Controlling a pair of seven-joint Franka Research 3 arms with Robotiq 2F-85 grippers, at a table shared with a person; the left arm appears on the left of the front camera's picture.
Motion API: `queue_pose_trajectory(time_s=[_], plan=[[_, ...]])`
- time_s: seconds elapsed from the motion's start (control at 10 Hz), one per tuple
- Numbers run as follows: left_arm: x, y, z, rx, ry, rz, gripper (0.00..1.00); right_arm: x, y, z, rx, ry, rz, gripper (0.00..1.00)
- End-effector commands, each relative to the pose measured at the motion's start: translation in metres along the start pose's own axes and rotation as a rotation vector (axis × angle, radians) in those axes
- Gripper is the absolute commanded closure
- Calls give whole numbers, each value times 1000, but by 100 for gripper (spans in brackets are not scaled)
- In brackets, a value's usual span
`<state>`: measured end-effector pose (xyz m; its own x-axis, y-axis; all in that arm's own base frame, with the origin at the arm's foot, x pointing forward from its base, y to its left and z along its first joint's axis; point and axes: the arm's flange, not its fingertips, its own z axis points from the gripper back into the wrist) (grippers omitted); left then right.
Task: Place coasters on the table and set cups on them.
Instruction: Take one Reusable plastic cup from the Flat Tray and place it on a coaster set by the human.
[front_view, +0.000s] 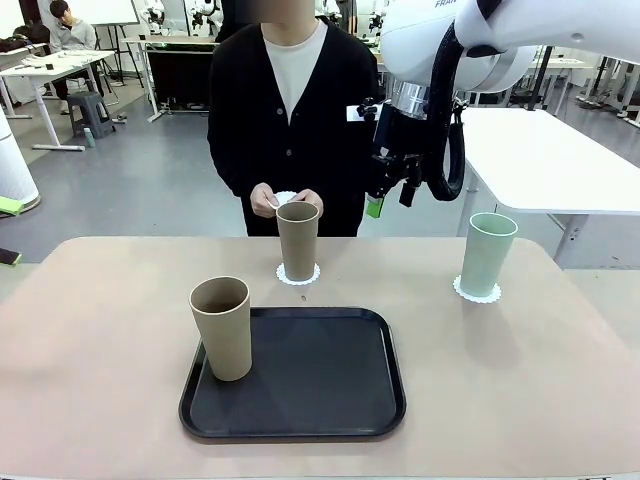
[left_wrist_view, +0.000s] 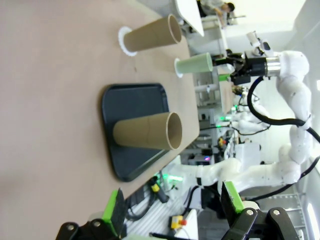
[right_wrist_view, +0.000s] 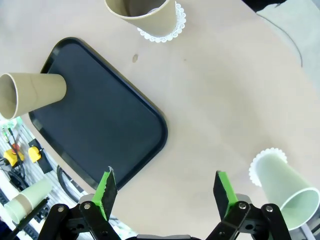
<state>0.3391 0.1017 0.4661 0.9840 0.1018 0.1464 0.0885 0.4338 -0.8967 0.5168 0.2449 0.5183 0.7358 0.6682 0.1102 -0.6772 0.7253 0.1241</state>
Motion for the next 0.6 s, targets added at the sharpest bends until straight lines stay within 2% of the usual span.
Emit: queue_pose_trajectory(time_s=[0.0,0.2,0.3,0.5], plan=[[-1,-1,1,-12,-4,-7,0,0,0,0,0,0,0,0],[-1,-1,1,-12,-4,-7,0,-57,-2,8,-37,156,-258,0],[-1,-1,1,-12,-4,-7,0,-87,-5,15,18,109,-303,0],[-1,-1,1,-12,-4,-7,0,-123,-44,22,234,-31,-361,0]])
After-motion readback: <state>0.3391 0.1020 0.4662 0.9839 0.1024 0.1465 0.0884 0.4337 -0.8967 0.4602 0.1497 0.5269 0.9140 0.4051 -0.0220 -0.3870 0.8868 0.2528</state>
